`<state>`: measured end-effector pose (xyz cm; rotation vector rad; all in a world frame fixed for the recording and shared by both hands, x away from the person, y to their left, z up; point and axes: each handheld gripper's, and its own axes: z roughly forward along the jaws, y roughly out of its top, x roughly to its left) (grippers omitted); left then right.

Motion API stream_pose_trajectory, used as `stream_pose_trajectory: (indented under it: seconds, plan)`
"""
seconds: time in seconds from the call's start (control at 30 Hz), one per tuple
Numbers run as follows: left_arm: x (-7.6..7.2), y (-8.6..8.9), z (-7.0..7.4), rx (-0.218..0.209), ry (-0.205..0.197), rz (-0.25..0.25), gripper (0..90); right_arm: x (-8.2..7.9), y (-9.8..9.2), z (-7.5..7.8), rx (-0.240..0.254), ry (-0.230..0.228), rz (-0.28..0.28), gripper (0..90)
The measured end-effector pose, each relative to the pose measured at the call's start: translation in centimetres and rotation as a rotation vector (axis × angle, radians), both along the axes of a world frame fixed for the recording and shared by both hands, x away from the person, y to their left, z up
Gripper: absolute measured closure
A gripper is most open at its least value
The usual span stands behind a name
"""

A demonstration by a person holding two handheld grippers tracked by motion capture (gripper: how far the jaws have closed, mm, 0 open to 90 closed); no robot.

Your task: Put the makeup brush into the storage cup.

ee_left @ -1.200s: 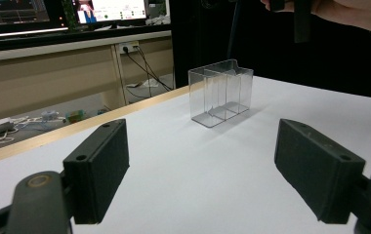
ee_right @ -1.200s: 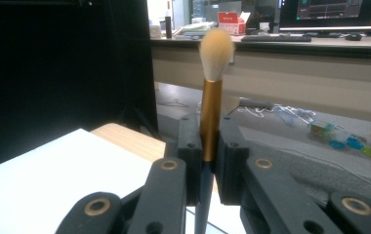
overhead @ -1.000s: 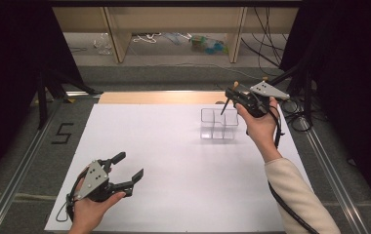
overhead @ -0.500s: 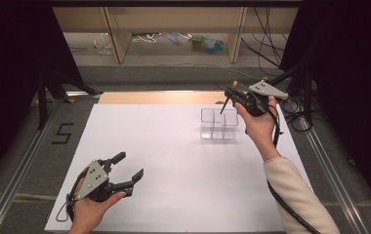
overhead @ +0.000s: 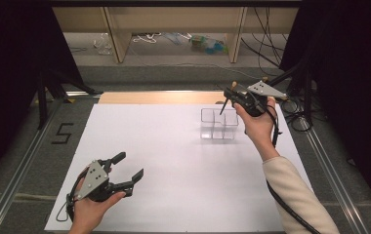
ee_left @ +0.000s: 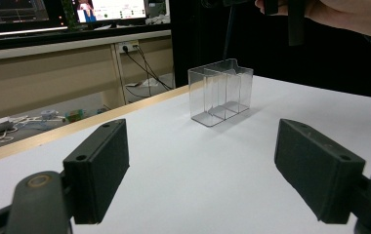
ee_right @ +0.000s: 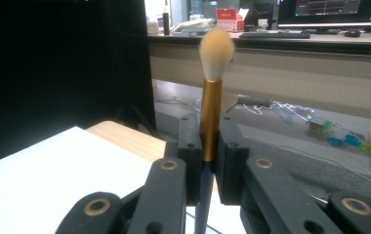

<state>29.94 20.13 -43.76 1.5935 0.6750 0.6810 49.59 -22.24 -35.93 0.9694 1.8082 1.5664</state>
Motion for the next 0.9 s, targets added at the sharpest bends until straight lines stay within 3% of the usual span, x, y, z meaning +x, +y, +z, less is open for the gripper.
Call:
stream_pose_trajectory:
  seconds: [0.9]
  plan:
    - [-0.01, 0.03, 0.01, 0.001, -0.001, 0.000, 20.7, 0.26, 0.24, -0.79, -0.023, 0.024, 0.002, 83.6]
